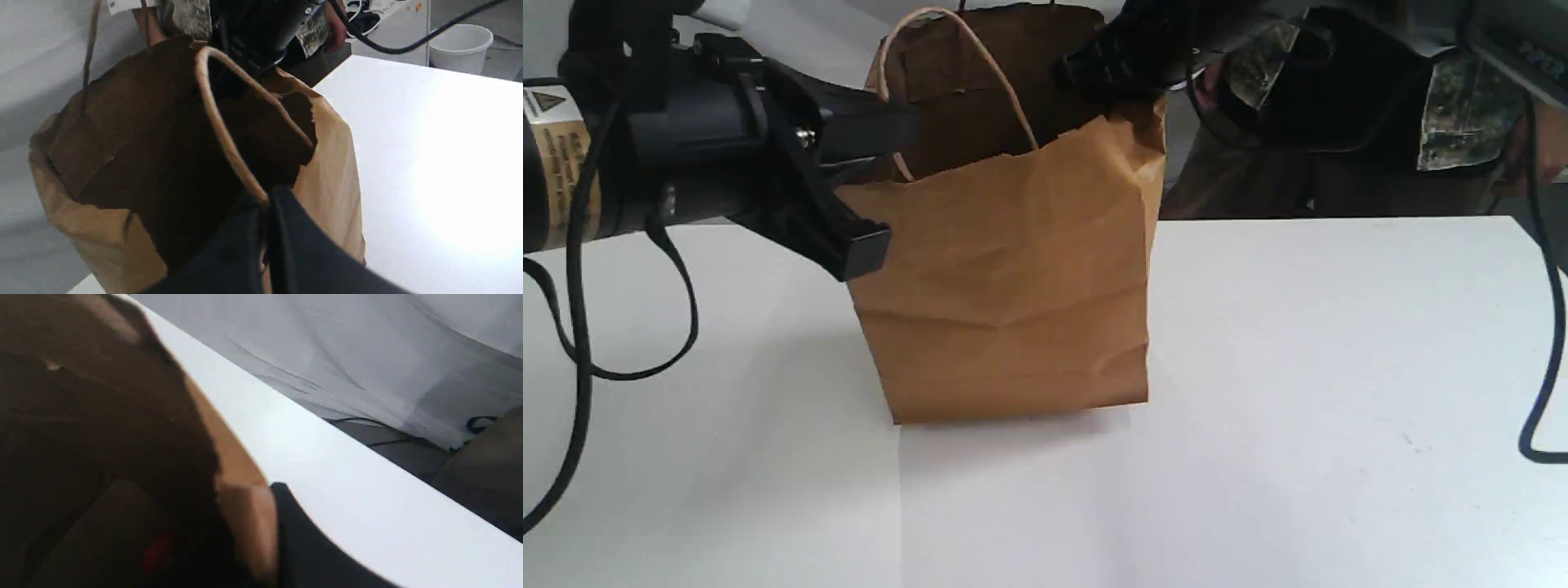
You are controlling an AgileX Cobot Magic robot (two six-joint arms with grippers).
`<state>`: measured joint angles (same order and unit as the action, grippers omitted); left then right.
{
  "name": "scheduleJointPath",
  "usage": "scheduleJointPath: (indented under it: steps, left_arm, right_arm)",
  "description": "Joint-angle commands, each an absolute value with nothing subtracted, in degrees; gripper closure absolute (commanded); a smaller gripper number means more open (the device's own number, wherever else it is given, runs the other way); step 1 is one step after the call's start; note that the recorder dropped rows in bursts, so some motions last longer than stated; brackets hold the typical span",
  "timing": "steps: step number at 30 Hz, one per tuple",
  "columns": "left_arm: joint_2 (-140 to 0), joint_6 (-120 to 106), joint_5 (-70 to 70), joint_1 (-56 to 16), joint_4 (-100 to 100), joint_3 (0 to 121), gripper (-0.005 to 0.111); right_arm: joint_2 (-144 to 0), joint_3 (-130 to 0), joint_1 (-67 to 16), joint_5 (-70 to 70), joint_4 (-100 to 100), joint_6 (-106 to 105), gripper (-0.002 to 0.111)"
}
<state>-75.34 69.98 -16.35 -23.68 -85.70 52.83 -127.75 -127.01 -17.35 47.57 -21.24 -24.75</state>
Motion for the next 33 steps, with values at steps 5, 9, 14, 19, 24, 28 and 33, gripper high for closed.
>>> scheduleJointPath:
  steps: [5, 9, 14, 19, 24, 28, 33]
  left_arm:
    - [-74.8, 63.9, -13.3, -24.0, -81.1, 52.6, 0.082]
    - [-74.8, 62.7, -13.3, -24.0, -81.1, 52.6, 0.058]
    - [-74.8, 62.7, -11.7, -24.0, -81.1, 52.6, 0.038]
    - [-74.8, 62.9, -8.5, -24.0, -80.3, 52.6, 0.037]
    - [-74.8, 62.5, -7.0, -24.0, -76.3, 52.3, 0.037]
    - [-74.8, 61.5, -6.4, -24.0, -76.6, 52.0, 0.037]
    - [-74.6, 61.2, -1.7, -24.0, -76.8, 52.0, 0.037]
  right_arm:
    - [-127.3, -126.8, -17.3, 45.3, -23.5, -25.5, 0.083]
    - [-127.3, -126.8, -17.3, 45.8, -23.1, -26.2, 0.057]
    - [-127.3, -126.8, -17.3, 45.4, -23.1, -27.9, 0.047]
    - [-127.3, -126.8, -17.3, 43.9, -23.1, -28.2, 0.047]
    - [-127.3, -126.8, -17.2, 43.5, -23.1, -30.9, 0.047]
    - [-127.0, -126.8, -17.2, 42.3, -23.1, -31.4, 0.047]
    - [-125.6, -126.8, -17.2, 43.7, -23.0, -35.2, 0.048]
